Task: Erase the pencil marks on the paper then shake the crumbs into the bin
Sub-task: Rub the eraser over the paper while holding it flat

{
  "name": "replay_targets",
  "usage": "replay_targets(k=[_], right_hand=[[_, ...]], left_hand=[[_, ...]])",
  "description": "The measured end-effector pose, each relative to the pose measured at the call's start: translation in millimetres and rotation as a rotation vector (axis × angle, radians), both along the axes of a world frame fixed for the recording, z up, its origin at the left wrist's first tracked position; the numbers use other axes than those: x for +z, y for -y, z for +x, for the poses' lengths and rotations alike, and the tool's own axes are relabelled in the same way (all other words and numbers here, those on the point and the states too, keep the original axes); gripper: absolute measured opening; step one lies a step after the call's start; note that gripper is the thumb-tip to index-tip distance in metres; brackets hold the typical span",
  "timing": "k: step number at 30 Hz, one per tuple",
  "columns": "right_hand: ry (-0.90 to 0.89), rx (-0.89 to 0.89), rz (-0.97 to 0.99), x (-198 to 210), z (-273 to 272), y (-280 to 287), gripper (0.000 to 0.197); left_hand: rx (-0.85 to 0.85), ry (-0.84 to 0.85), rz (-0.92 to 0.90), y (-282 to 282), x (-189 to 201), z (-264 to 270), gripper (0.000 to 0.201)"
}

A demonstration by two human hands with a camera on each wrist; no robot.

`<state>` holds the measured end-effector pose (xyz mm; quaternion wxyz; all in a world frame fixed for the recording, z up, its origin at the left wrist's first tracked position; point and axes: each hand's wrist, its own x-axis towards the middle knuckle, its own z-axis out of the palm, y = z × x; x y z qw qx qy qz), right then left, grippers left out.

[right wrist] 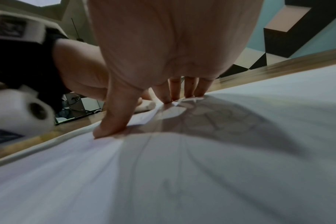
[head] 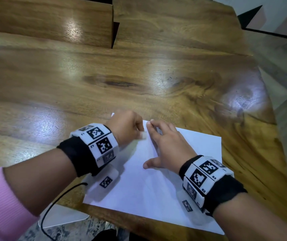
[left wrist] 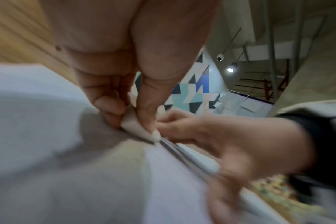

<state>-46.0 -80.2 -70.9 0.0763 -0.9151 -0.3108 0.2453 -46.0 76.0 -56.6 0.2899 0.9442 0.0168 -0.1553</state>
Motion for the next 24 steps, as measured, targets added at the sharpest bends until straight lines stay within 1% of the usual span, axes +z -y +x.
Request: replay_targets(k=[2, 3, 4, 5, 7, 8, 9, 12, 13, 14, 16, 17, 18, 19, 21, 22, 23, 24], right_hand=[[0.006, 0.010, -0.005, 1, -1, 0, 0.116], [0.004, 0.011, -0.005, 1, -1, 0, 0.116], [0.003, 0.010, -0.005, 1, -1, 0, 0.116], [0.003, 0.007, -0.004, 0, -1, 0, 0.115], [0.001, 0.001, -0.005, 0, -1, 0, 0.116], [0.000, 0.001, -0.007, 1, -1, 0, 0.116], [0.000, 0.004, -0.009, 1, -1, 0, 0.116], [0.004, 0.008, -0.007, 2, -1, 0, 0.116], [0.001, 0.007, -0.006, 2, -1, 0, 0.116], [0.001, 0.006, -0.006, 1, -1, 0, 0.116], [0.004, 0.006, -0.012, 0, -1, 0, 0.116], [0.005, 0.008, -0.014, 0, -1, 0, 0.116], [0.005, 0.007, -0.014, 0, -1, 0, 0.116], [0.003, 0.004, -0.012, 0, -1, 0, 0.116], [0.000, 0.006, -0.009, 1, -1, 0, 0.116], [0.000, 0.006, -0.009, 1, -2, 0, 0.116], [0.001, 0.007, -0.010, 1, -2, 0, 0.116], [0.004, 0.009, -0.011, 1, -1, 0, 0.116]], left_hand=[[0.150, 0.073, 0.029, -8, 1, 10, 0.012], [0.156, 0.085, 0.030, -8, 1, 10, 0.012], [0.103, 0.068, 0.023, -5, 2, 6, 0.011], [0.012, 0.027, 0.005, -1, 2, -1, 0.011], [-0.151, -0.092, -0.016, 5, 3, -12, 0.010], [-0.173, -0.116, -0.009, 4, 5, -12, 0.010], [-0.138, -0.104, 0.008, 0, 5, -8, 0.012], [0.087, 0.069, 0.085, -9, 6, 6, 0.015], [0.095, 0.085, 0.096, -9, 6, 4, 0.014], [0.051, 0.061, 0.085, -7, 6, -2, 0.011], [-0.109, -0.060, 0.045, -2, 5, -18, 0.004], [-0.159, -0.105, 0.031, -3, 5, -23, 0.006], [-0.160, -0.107, 0.033, -6, 5, -21, 0.006], [-0.107, -0.074, 0.050, -11, 4, -15, 0.008], [0.051, 0.048, 0.123, -19, 3, -1, 0.015], [0.076, 0.090, 0.153, -20, 2, 1, 0.015], [0.047, 0.103, 0.169, -19, 1, -1, 0.013], [-0.022, 0.092, 0.159, -17, 0, -7, 0.009]])
